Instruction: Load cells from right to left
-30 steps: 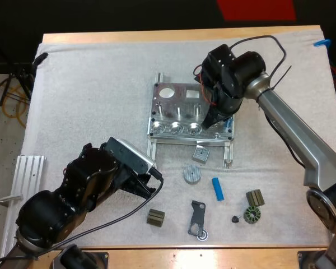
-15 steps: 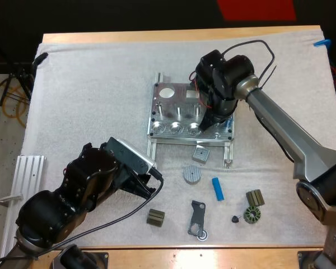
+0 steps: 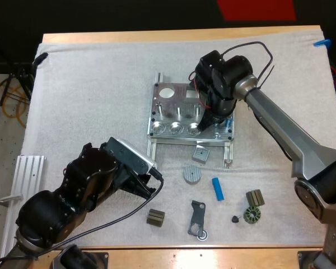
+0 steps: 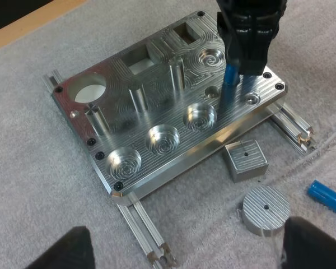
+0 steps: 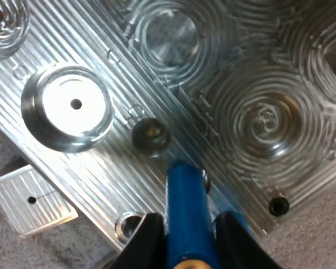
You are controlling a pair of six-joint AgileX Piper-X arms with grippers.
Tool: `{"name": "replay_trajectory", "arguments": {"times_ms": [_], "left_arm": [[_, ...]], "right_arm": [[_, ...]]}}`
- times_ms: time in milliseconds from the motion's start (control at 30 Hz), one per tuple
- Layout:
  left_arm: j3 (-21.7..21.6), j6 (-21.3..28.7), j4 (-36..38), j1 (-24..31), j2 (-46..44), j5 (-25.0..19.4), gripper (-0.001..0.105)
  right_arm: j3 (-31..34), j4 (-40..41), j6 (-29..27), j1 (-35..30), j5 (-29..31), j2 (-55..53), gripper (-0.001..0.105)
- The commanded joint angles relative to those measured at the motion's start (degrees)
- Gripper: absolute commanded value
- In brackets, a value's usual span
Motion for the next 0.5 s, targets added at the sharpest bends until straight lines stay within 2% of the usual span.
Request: {"name": "replay_trajectory", "arguments": {"times_ms": [0, 200, 333, 467], "left_arm": [[0.0, 0.0, -0.8, 0.1, -0.3, -1.2, 0.067], [0.0, 0.0, -0.8, 0.1, -0.3, -1.2, 0.067], [0.0, 0.0, -0.8, 0.1, -0.3, -1.2, 0.067], [0.0, 0.0, -0.8, 0.1, -0.3, -1.2, 0.067]], "right_arm": [[-0.6, 0.2, 0.1, 0.0, -0.7, 0.2, 0.014], [-0.6, 1.4, 0.1, 0.0, -0.3, 1.2, 0.014], [-0.6, 1.2, 0.1, 0.0, 3.9, 1.3, 0.014], [-0.6, 1.3, 0.1, 0.0, 3.8, 1.3, 0.014]]}}
